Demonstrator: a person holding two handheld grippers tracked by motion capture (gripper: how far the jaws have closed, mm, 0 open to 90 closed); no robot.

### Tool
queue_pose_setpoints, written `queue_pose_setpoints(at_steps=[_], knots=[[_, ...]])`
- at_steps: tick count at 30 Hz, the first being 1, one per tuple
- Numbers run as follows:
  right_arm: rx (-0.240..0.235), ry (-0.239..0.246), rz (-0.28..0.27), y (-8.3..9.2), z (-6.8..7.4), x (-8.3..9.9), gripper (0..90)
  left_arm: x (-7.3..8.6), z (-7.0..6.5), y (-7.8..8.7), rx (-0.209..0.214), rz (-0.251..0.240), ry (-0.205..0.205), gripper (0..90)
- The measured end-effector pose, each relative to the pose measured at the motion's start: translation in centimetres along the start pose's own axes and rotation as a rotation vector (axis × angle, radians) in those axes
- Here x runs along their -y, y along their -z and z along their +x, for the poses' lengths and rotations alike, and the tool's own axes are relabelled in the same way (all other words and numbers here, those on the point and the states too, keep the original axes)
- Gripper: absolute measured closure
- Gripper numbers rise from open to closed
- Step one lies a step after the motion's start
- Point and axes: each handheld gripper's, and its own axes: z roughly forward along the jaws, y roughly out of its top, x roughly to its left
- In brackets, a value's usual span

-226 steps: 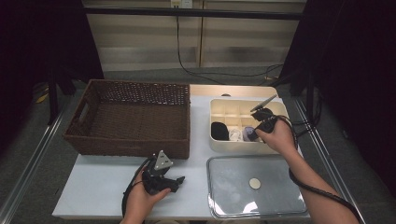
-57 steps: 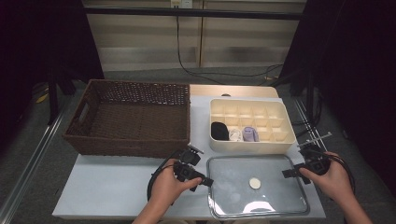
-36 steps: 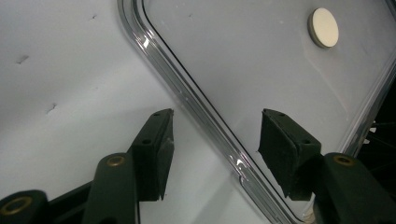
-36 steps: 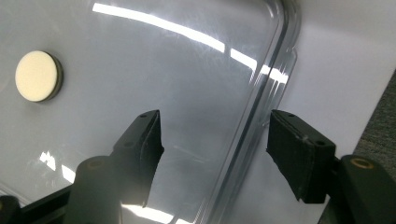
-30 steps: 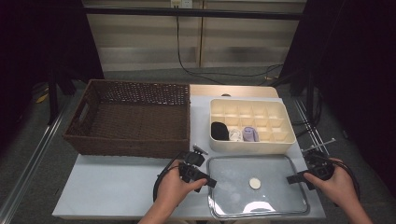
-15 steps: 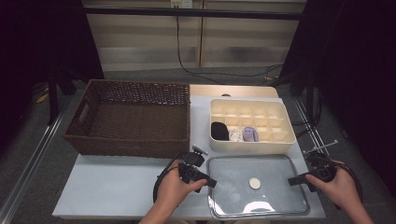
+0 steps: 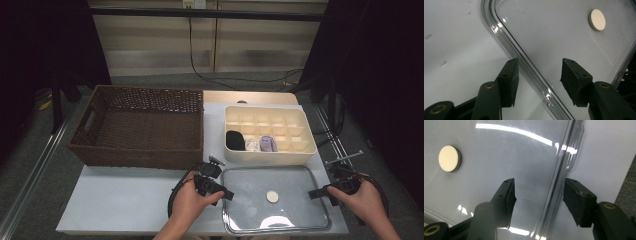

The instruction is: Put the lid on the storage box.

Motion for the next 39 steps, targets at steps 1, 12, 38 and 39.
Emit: queue_pose_setpoints(at_steps=[1,12,38,39], knots=[[-0.005,-0.002,-0.005,0.0,0.0,0.0,43.1,0.0,0.0,0.0,0.001,-0.003,0.000,48.6],[-0.007,-0.020,-0.012,0.2,0.1,-0.1,45.0,-0.3,0.3,-0.1,0.001,-0.022,0.019,49.8],[0.024,-0.039,0.028,0.2,-0.2,0.2,50.1,0.0,-0.6,0.0,-0.064,0.008,0.161,50.3],[0.013,-0.037,0.032,0.1,-0.2,0.1,50.1,0.0,-0.6,0.0,-0.066,0.006,0.165,50.2]])
